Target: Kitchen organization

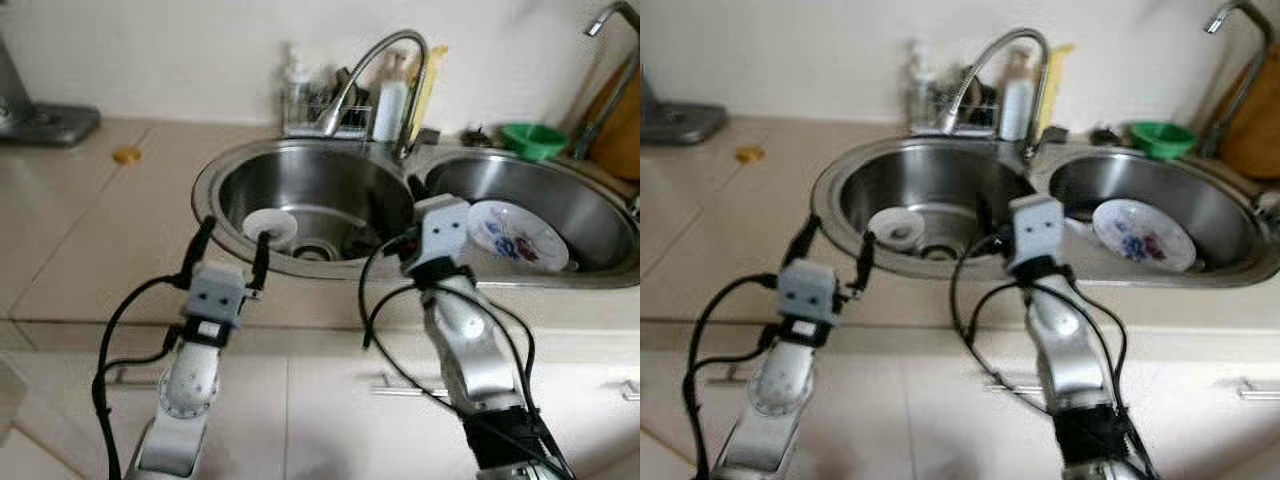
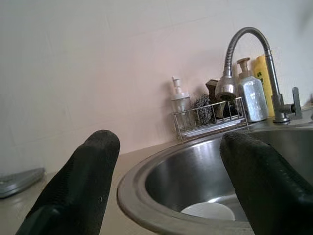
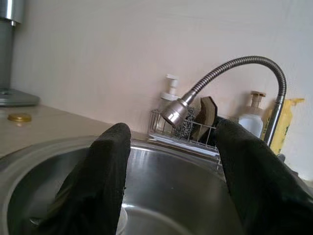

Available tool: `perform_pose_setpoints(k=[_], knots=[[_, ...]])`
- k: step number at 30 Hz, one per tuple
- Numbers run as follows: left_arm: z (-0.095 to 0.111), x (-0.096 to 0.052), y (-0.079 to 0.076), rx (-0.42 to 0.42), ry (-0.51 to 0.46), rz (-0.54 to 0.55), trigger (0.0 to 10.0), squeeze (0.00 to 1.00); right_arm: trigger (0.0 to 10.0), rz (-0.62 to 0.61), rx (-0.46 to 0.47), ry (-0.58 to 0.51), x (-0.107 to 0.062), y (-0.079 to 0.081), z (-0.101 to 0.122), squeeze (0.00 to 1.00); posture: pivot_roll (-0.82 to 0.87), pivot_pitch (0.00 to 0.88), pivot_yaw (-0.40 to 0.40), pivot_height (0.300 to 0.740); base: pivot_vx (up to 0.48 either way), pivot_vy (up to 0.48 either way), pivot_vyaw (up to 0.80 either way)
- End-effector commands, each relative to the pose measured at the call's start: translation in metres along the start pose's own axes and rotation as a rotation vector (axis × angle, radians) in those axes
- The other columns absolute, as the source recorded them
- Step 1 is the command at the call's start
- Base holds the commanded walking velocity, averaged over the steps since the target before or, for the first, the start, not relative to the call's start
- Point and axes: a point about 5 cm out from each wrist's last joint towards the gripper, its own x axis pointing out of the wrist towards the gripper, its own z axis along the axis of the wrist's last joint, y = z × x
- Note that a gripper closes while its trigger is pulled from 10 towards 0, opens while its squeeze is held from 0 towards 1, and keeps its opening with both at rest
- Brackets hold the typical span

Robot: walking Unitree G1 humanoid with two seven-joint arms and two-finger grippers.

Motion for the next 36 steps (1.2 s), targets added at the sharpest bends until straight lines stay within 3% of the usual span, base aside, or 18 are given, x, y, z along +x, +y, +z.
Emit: perform_pose_setpoints(k=[1,5,9,14,27,36], knots=[[0.005,0.003,-0.01,-0.02,-0.023,-0.03,10.0,0.0,10.0,-0.027,-0.034,0.002,-0.009,-0.01,-0.002,0.0,0.08,0.0,-0.052,0.74,0.0,0.476,0.0],[0.006,0.002,-0.01,-0.016,-0.032,-0.03,10.0,0.0,10.0,-0.02,-0.045,0.017,-0.015,-0.009,-0.005,0.0,0.07,0.0,-0.047,0.74,0.0,0.233,0.0],[0.007,0.0,-0.012,-0.008,-0.047,-0.043,10.0,0.0,10.0,-0.043,-0.015,0.059,-0.023,-0.009,-0.012,0.0,0.07,0.0,-0.047,0.74,0.0,0.0,-0.8],[0.008,-0.001,-0.015,0.008,-0.052,-0.06,10.0,0.0,10.0,-0.038,-0.047,0.069,-0.036,-0.009,-0.015,0.0,0.07,0.0,-0.046,0.74,0.0,0.0,-0.8],[0.008,-0.001,-0.017,0.002,-0.061,-0.067,10.0,0.0,10.0,-0.04,-0.093,0.039,-0.05,-0.01,-0.012,0.0,0.06,0.0,-0.048,0.74,0.0,-0.471,-0.8],[0.008,-0.003,-0.017,-0.002,-0.063,-0.067,10.0,0.0,10.0,-0.037,-0.115,0.051,-0.057,-0.012,-0.014,0.0,0.05,0.0,-0.041,0.74,0.0,0.0,-0.8]])
